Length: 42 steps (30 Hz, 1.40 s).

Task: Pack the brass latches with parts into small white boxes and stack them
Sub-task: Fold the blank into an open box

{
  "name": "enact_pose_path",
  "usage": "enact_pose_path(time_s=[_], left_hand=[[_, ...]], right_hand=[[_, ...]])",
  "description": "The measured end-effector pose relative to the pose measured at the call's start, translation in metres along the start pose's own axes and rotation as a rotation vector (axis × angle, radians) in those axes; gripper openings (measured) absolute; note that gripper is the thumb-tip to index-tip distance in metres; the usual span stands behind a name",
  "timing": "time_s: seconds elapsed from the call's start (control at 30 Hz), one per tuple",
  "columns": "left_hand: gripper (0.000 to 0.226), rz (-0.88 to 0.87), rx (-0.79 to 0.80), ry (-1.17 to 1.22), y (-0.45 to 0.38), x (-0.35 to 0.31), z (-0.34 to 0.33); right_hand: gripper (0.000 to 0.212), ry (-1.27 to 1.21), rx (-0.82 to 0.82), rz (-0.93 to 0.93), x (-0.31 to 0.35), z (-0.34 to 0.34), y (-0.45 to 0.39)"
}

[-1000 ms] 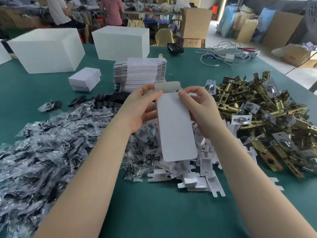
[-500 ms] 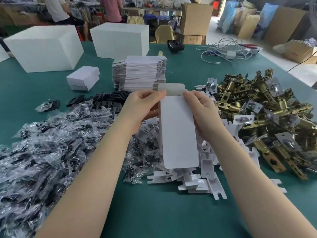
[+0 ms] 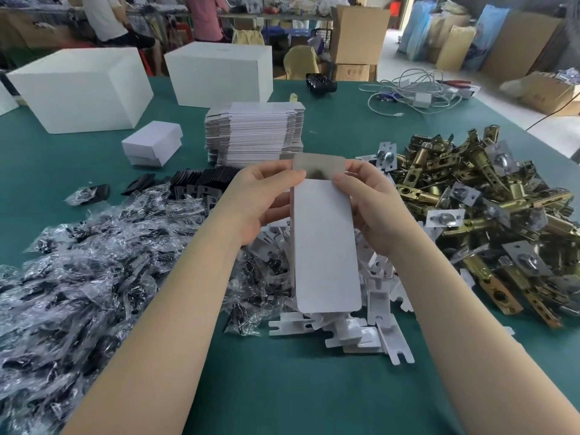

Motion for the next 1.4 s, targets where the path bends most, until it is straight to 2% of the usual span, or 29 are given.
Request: enact_pose_path(time_s=[0.07, 0.17, 0.33, 0.4, 0.6, 0.8, 0.97, 1.07, 1.23, 1.3, 1.4], left_hand=[[0.008, 0.007, -0.009, -0.005, -0.001, 0.000, 0.002], [0.012, -0.048, 0.006, -0.095, 0.000, -0.004, 0.001], [0.016, -0.230, -0.023, -0.352, 0.008, -0.019, -0.004], [0.016, -0.252, -0.011, -0.406, 0.010, -0.021, -0.006], [0.008, -0.209, 0.082, -0.368, 0.014, -0.019, -0.014], [0.022, -0.077, 0.089, -0.225, 0.014, -0.010, -0.018], [0.017, -0.058, 0.081, -0.213, 0.012, -0.008, -0.016], [0.015, -0.052, 0.101, -0.232, 0.012, -0.008, -0.017], [0.018, -0.042, 0.148, -0.208, 0.015, -0.008, -0.020], [0.021, -0.037, 0.159, -0.211, 0.015, -0.008, -0.020], [0.011, -0.032, 0.145, -0.216, 0.014, -0.006, -0.017]], right_hand=[[0.002, -0.020, 0.023, 0.002, 0.001, -0.001, 0.000], [0.002, -0.042, 0.073, 0.036, 0.006, -0.005, 0.002], [0.009, 0.003, 0.082, 0.115, 0.016, -0.005, 0.004], [0.010, 0.023, 0.071, 0.119, 0.018, -0.004, 0.004], [0.005, 0.020, 0.058, 0.147, 0.020, -0.002, 0.002], [0.016, 0.095, 0.057, 0.188, 0.024, -0.003, 0.002], [0.004, 0.112, 0.075, 0.162, 0.022, -0.004, 0.002], [0.021, 0.139, 0.067, 0.142, 0.021, -0.003, 0.003], [0.024, 0.150, 0.072, 0.143, 0.024, -0.005, 0.005], [0.020, 0.150, 0.088, 0.130, 0.024, -0.006, 0.005], [0.009, 0.158, 0.121, 0.117, 0.023, -0.007, 0.006]])
Point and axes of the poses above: each hand's wrist, its own y-axis away from the middle knuckle, its own z-axis out of the back of the hand, x = y × z, the point moved 10 cm from there along -y, towards the middle knuckle, and after that the axes turned 12 degrees about z, right-handed, at the moved point
